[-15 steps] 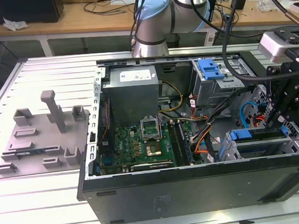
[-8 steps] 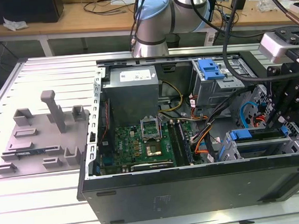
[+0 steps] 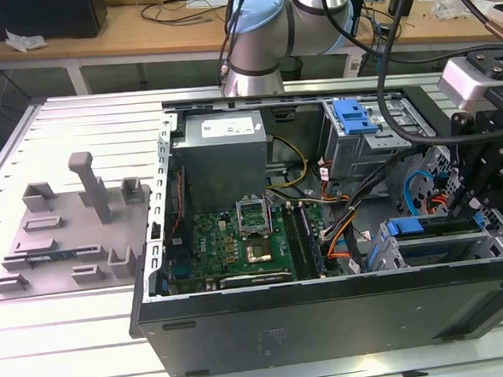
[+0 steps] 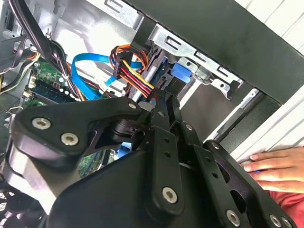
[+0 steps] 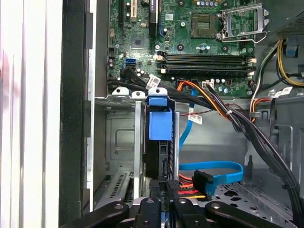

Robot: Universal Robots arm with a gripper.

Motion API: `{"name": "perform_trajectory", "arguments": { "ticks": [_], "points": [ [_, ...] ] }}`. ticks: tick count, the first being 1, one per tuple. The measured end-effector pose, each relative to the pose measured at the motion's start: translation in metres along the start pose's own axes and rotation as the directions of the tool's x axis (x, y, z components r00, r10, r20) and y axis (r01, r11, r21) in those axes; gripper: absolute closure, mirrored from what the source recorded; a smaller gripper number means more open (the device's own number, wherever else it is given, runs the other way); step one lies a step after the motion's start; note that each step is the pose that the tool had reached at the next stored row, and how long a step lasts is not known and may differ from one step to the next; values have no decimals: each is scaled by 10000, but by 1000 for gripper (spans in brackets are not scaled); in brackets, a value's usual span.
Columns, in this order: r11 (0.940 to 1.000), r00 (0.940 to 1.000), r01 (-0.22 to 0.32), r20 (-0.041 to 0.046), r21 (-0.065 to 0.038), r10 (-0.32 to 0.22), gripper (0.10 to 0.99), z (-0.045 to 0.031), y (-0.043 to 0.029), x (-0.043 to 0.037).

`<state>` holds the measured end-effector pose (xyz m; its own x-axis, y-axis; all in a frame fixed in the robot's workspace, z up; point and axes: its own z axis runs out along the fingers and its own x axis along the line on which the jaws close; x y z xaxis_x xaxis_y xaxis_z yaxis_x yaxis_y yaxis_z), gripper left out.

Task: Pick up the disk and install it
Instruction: 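Insert the first disk wire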

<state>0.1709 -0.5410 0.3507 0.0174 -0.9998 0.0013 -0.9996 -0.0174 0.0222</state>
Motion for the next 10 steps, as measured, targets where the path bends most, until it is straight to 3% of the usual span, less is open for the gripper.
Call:
{"name": "perform_trajectory", "arguments": {
  "ticks": [4,10],
  "points": [
    [10000,9999,2,125,2,-2,922,-1,1,13],
    [10000,9999,3,138,2,-3,922,6,0,11]
  ]
}}
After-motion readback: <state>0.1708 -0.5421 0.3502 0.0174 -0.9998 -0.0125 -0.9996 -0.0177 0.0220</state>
